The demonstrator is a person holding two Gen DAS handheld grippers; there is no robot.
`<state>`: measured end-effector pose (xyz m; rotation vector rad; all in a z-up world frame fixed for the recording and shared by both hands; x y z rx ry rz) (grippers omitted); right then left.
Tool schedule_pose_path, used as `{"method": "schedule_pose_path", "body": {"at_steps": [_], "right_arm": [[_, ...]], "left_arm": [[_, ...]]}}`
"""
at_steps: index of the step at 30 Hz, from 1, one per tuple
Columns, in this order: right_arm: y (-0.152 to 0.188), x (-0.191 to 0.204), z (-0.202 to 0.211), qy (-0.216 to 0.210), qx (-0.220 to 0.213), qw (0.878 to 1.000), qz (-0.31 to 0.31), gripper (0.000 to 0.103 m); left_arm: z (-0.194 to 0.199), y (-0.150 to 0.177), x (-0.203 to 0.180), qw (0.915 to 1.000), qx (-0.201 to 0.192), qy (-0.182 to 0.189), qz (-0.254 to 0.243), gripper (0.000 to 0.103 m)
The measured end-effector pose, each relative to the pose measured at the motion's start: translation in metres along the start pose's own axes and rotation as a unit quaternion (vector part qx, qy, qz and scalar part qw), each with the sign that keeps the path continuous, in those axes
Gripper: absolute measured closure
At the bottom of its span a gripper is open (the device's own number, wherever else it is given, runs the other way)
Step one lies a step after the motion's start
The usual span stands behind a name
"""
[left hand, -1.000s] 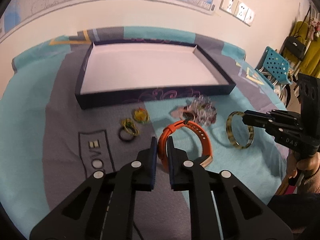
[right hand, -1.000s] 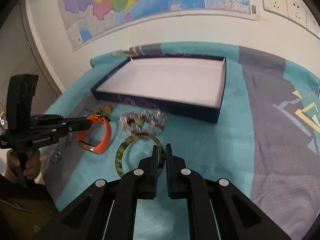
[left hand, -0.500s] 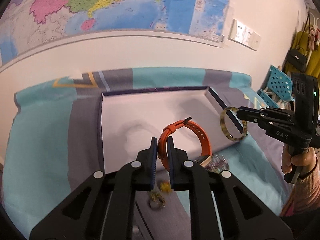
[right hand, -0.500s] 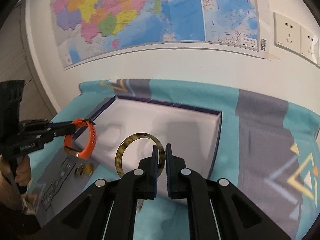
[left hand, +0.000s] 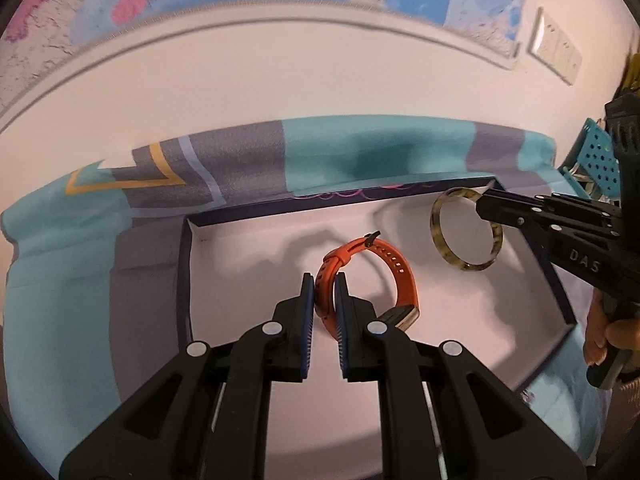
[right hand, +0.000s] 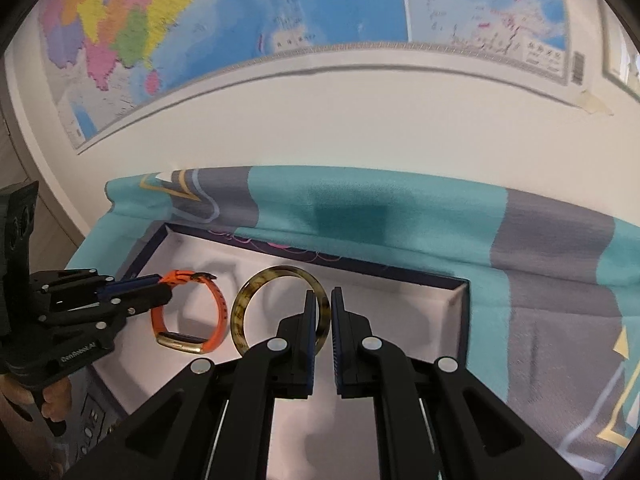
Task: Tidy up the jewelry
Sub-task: 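Carry the watch and bangle into the white box and open both grippers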
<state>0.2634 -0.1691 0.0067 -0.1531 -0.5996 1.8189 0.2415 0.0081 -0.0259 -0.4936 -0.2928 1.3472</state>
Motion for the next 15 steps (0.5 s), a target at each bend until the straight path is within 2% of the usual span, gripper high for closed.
{"method": "schedule_pose_path", "body": {"at_steps": [4,9,15], "right_arm": [[-0.005,0.001,-0.011,0.013,0.013,1.000,-0.001,0.097],[-0.010,0.003,-0.023,0.025,0.029,0.999,-0.001,0.097],[-0.011,-0.003,-0.031,0.032,0.037,0.999,-0.017,0.097]], "left_arm": [[-0.009,-0.011,0.003,1.0000,0.008,0.005,0.002,0.092],[-0.017,-0.023,0.000,0.9998,0.017,-0.006,-0.009,0.093],[-0.029,-0.029,0.002,0.9993,0.032,-0.019,0.006,0.090]]}}
Point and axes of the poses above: each gripper's, at about its wrist camera, not at the fingertips, and z roughly against the way its jaws point, x to its left, y to its underside, the point moved 3 cm from there along -z, roughly the way its jaws point, and after that the axes turned 8 degrees about x, right-handed, at the moved point
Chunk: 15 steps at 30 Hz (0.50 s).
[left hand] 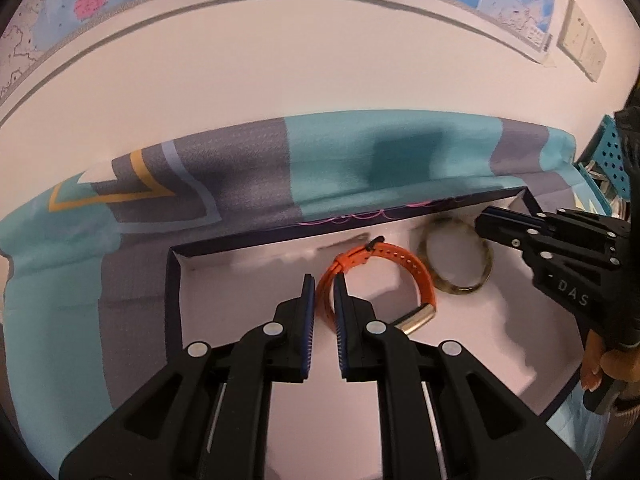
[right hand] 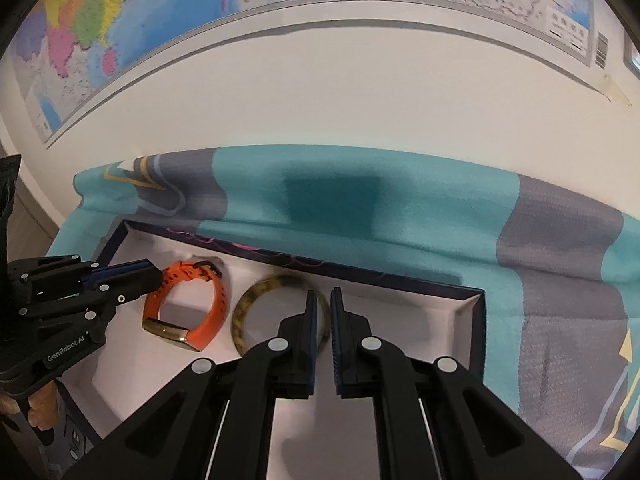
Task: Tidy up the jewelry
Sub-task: 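Carry the watch and bangle into the white box and open both grippers, then withdraw both open grippers from the box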
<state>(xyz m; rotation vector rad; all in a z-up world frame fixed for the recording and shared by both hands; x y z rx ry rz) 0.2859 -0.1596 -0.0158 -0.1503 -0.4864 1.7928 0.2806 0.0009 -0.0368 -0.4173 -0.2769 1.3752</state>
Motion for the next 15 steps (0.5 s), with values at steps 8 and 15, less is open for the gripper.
{"method": "schedule_pose_path", "body": {"at_steps": [8,15], "right_arm": [[0.012,-0.011,0.024,-0.011,-0.032,0.999,-0.007,0.085],[0.044,-0.021,0.060,-0.021,-0.064,0.998,0.001,0.067]], "left_arm": [[0.008,0.013,0.009,0.9999,-0.012,-0.003,0.009,0.074],[0.033,0.045,0.017,0.9991,-0.042,-0.006,0.005,0.066]]}}
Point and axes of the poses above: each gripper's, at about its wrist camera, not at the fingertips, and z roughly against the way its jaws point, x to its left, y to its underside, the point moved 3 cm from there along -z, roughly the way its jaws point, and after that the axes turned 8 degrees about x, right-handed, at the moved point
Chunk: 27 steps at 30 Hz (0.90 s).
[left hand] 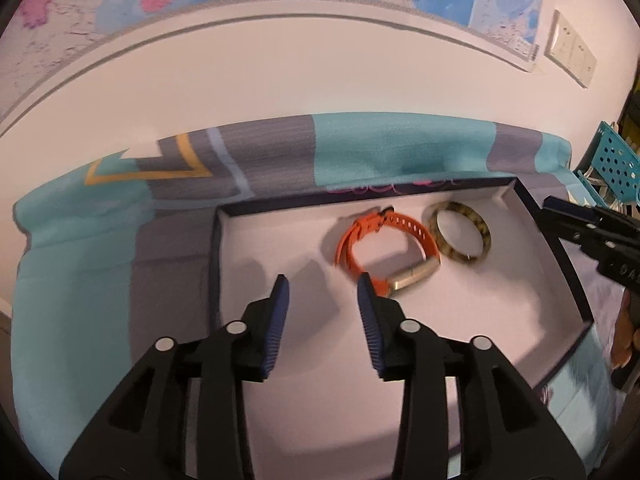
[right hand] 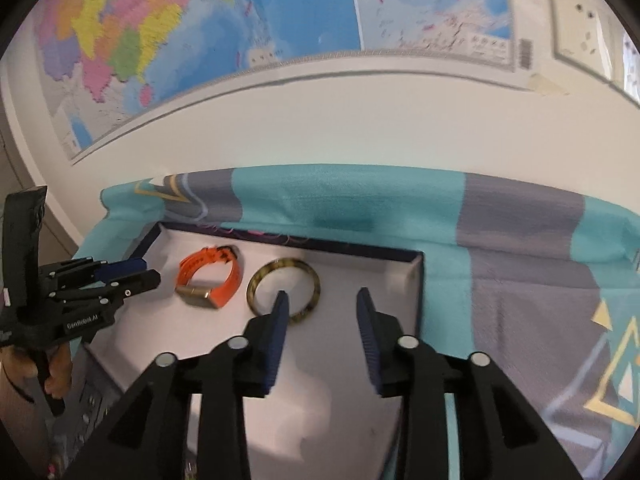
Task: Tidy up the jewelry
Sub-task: 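Withdraw both open grippers from the box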
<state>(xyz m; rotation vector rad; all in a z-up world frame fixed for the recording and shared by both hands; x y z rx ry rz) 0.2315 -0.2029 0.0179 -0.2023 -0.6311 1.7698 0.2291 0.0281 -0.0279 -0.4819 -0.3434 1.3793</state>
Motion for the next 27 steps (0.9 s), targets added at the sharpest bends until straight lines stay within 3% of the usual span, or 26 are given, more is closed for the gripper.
{"method": "schedule_pose_path", "body": {"at_steps": [3,10,13,16,18,22,27], "right_arm": [[0.012,-0.005,0.014,0.013,-0.009,1.000,0.005,0.058],[0.039,-0.030,0.009,0.027,0.024,0.999,-0.015,0.058],[0.045,-0.035,-0.001,0.010,0.042,0.999,-0.023,0.076],[0.043,-0.036,-0.008,0.015,0.044,0.999,-0.023,0.082],[0.041,-0.041,-0.013,0.023,0.044,0.998,-0.030,0.095],[0.038,-0.044,-0.018,0.019,0.045,0.998,-0.029,0.095],[0.040,-0.040,-0.017,0.014,0.043,0.999,-0.017,0.084]], "left_arm": [[0.010,0.017,0.004,1.0000,-0.002,0.003,0.000,0.063],[0.023,0.055,0.004,0.9998,0.006,0.018,-0.004,0.062],[0.021,0.064,0.008,0.9992,0.019,0.036,0.009,0.062],[0.023,0.068,0.008,0.9987,0.019,0.044,0.015,0.062],[0.025,0.071,0.006,0.9985,0.021,0.047,0.016,0.061],[0.028,0.078,0.002,0.9987,0.018,0.045,0.018,0.060],[0.031,0.081,0.001,0.9981,0.017,0.052,0.030,0.059]]}}
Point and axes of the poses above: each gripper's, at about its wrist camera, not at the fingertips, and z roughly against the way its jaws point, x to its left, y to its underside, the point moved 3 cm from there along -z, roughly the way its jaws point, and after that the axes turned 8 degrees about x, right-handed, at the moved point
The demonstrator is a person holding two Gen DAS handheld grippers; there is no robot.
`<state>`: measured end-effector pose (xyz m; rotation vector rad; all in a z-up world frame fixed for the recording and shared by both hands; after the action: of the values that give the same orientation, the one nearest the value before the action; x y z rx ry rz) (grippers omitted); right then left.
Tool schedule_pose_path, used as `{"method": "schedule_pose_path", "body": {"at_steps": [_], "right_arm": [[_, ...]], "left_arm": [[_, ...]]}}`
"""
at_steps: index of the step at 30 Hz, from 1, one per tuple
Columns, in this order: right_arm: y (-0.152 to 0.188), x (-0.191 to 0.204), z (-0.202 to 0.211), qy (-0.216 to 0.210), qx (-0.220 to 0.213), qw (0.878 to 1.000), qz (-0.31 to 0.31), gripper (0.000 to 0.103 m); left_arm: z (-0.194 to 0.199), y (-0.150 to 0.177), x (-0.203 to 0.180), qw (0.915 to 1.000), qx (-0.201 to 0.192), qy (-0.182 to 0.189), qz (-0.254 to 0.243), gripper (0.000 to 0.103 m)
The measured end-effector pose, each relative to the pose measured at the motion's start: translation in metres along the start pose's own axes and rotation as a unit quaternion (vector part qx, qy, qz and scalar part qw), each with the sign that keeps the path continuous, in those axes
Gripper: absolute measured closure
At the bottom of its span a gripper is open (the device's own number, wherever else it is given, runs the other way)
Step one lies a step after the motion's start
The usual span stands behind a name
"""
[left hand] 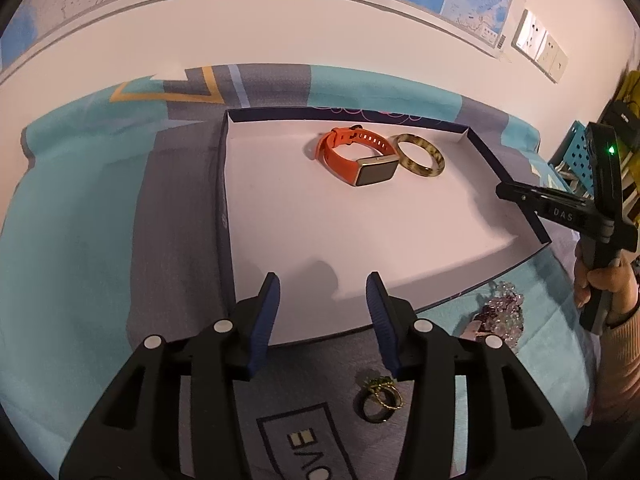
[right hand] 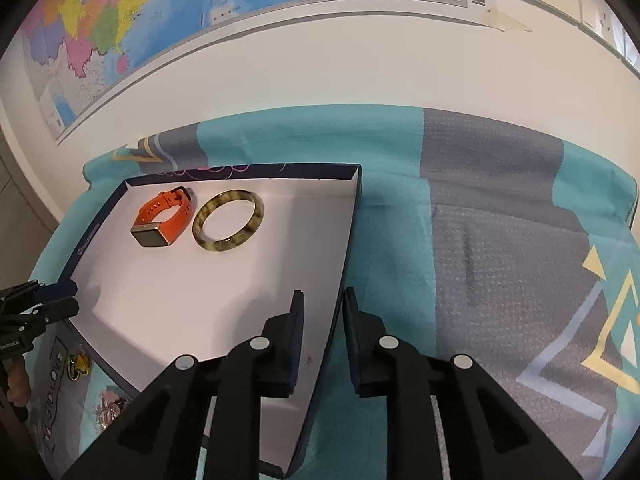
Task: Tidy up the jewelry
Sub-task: 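Withdraw both open grippers from the box, then grasp the clear crystal bead bracelet with the right gripper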
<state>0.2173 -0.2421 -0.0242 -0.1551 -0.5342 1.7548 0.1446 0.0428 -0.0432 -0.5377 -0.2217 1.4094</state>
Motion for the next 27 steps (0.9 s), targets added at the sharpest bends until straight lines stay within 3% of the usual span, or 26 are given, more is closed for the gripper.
{"method": "schedule_pose_path", "body": {"at_steps": [4,9,16,21,27], "right_arm": [[0.008,0.008,0.029,0.019,-0.044,0.999,0.012,0.079],[0.045,0.055,0.071,-0.038,-0.068,0.991,0.108,0.059],[0.099,0.123,0.065,-0.083,-0.023,0.972,0.217,0.059],[0.110,0.138,0.051,-0.086,-0.003,0.969,0.230,0.062],[0.105,0.142,0.038,-0.075,0.003,0.973,0.220,0.076]], "left_arm": [[0.006,0.003,-0.002,0.9997,-0.014,-0.018,0.003,0.058],[0.030,0.008,-0.010,0.9980,-0.056,-0.027,-0.005,0.050],[0.055,0.021,-0.034,0.9947,-0.094,-0.027,-0.032,0.043],[0.055,0.035,-0.046,0.9949,-0.091,-0.022,-0.038,0.040],[0.052,0.051,-0.049,0.9961,-0.081,-0.008,-0.032,0.039]]}}
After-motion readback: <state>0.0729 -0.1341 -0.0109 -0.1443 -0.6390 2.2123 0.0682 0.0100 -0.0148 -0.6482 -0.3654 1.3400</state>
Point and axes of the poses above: each gripper's, at about its wrist camera, not at the fingertips, and z roughly against the way its jaws point, x to its left, y to its underside, the point moved 3 cm from there along -z, roughly the way its jaws point, and after that the axes turned 8 degrees about x, right-handed, at the moved point
